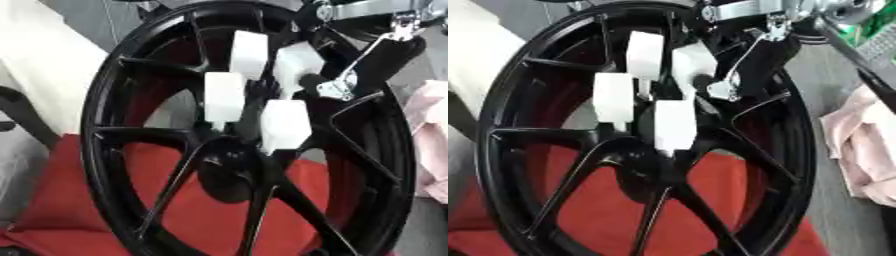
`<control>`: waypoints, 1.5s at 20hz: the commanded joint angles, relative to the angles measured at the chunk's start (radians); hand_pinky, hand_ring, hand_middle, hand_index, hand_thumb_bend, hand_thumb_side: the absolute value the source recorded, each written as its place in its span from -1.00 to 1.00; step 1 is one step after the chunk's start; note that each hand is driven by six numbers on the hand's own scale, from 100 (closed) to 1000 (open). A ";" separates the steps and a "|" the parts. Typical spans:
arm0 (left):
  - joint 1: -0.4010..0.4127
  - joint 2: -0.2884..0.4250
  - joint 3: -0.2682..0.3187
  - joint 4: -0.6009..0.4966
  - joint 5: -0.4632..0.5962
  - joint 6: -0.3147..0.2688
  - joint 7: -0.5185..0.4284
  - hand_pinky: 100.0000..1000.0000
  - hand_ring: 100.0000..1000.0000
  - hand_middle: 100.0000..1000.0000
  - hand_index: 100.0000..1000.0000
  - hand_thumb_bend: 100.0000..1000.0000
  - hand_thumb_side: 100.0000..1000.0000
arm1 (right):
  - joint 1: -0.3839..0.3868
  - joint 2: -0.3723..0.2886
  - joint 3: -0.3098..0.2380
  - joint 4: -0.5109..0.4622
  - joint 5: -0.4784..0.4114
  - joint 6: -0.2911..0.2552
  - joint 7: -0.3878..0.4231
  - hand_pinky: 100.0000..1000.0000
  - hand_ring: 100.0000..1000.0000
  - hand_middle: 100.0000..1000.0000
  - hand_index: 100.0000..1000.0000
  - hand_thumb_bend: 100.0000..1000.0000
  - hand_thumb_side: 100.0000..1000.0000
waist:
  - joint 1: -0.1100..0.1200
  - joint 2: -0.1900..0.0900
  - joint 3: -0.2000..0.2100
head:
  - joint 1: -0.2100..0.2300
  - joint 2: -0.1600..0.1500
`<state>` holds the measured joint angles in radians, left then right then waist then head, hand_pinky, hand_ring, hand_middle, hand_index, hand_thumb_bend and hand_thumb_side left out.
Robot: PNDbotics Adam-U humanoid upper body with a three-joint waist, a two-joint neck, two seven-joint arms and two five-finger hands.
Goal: Pull the pin out of the wheel hub.
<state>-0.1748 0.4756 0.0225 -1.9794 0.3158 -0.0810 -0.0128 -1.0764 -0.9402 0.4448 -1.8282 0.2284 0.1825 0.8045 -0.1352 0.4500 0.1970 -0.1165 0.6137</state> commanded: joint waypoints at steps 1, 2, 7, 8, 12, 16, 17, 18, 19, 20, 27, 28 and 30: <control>0.005 0.012 0.007 -0.021 -0.002 0.002 0.007 0.47 0.67 0.47 0.63 -0.75 1.00 | -0.022 -0.025 -0.036 -0.016 -0.024 0.011 -0.017 0.47 0.10 -0.70 -0.34 -1.00 -0.69 | 0.011 -0.034 -0.005 | 0.000 0.005; 0.007 0.012 0.008 -0.021 -0.002 0.002 0.008 0.47 0.67 0.47 0.63 -0.75 1.00 | -0.022 -0.029 -0.043 -0.018 -0.031 0.014 -0.020 0.47 0.09 -0.70 -0.34 -1.00 -0.69 | 0.012 -0.037 -0.008 | 0.002 0.007; 0.019 0.012 0.013 -0.021 -0.002 0.001 0.017 0.47 0.67 0.47 0.63 -0.75 1.00 | -0.008 -0.073 -0.124 -0.032 -0.073 0.029 -0.047 0.47 0.09 -0.71 -0.34 -1.00 -0.72 | 0.019 -0.047 -0.027 | 0.014 0.017; 0.021 0.012 0.014 -0.021 -0.002 0.001 0.018 0.47 0.67 0.47 0.63 -0.75 1.00 | 0.003 -0.089 -0.148 -0.034 -0.079 0.031 -0.060 0.47 0.09 -0.71 -0.34 -1.00 -0.73 | 0.021 -0.048 -0.032 | 0.017 0.017; 0.026 0.009 0.019 -0.021 -0.003 -0.004 0.024 0.47 0.67 0.46 0.63 -0.75 1.00 | 0.105 -0.178 -0.269 -0.033 -0.086 0.042 -0.146 0.48 0.11 -0.66 -0.29 -1.00 -0.75 | 0.031 -0.051 -0.048 | 0.033 0.016; 0.030 0.002 0.026 -0.021 -0.001 -0.008 0.033 0.47 0.66 0.46 0.63 -0.75 1.00 | 0.295 -0.271 -0.430 0.012 -0.079 0.065 -0.294 0.49 0.11 -0.65 -0.27 -1.00 -0.79 | 0.047 -0.052 -0.069 | 0.055 0.012; 0.030 0.001 0.028 -0.021 0.000 -0.010 0.035 0.47 0.66 0.46 0.63 -0.75 1.00 | 0.343 -0.285 -0.471 0.033 -0.080 0.071 -0.338 0.49 0.11 -0.65 -0.26 -1.00 -0.79 | 0.051 -0.053 -0.074 | 0.060 0.011; 0.030 0.000 0.028 -0.021 0.001 -0.011 0.036 0.47 0.66 0.46 0.63 -0.75 1.00 | 0.383 -0.295 -0.505 0.052 -0.082 0.075 -0.377 0.49 0.11 -0.65 -0.26 -1.00 -0.80 | 0.054 -0.053 -0.079 | 0.066 0.010; 0.031 -0.002 0.029 -0.021 0.002 -0.011 0.038 0.47 0.66 0.46 0.63 -0.75 1.00 | 0.423 -0.303 -0.541 0.080 -0.081 0.082 -0.417 0.49 0.11 -0.65 -0.26 -1.00 -0.80 | 0.058 -0.055 -0.084 | 0.073 0.010; 0.032 -0.003 0.030 -0.021 0.002 -0.012 0.039 0.47 0.66 0.47 0.63 -0.76 1.00 | 0.460 -0.309 -0.573 0.109 -0.079 0.088 -0.454 0.49 0.11 -0.65 -0.26 -1.00 -0.80 | 0.062 -0.056 -0.090 | 0.081 0.010; 0.041 -0.015 0.038 -0.021 0.007 -0.013 0.049 0.47 0.67 0.47 0.63 -0.75 0.99 | 0.684 -0.281 -0.737 0.312 0.006 0.153 -0.628 0.50 0.17 -0.52 -0.15 -1.00 -0.83 | 0.079 -0.066 -0.117 | 0.115 0.013; 0.041 -0.016 0.039 -0.021 0.007 -0.012 0.049 0.47 0.67 0.47 0.63 -0.75 0.99 | 0.711 -0.270 -0.748 0.329 0.030 0.169 -0.641 0.51 0.22 -0.45 -0.10 -1.00 -0.82 | 0.081 -0.067 -0.119 | 0.117 0.013; 0.043 -0.019 0.039 -0.021 0.008 -0.011 0.051 0.47 0.67 0.47 0.63 -0.75 0.99 | 0.753 -0.241 -0.765 0.361 0.074 0.207 -0.660 0.53 0.33 -0.21 0.10 -1.00 -0.81 | 0.083 -0.070 -0.121 | 0.119 0.013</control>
<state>-0.1320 0.4481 0.0492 -1.9795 0.3204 -0.0921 0.0331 -0.3196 -1.1599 -0.2889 -1.4848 0.2724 0.3712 0.1616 -0.0520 0.4062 0.0785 -0.0015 0.6304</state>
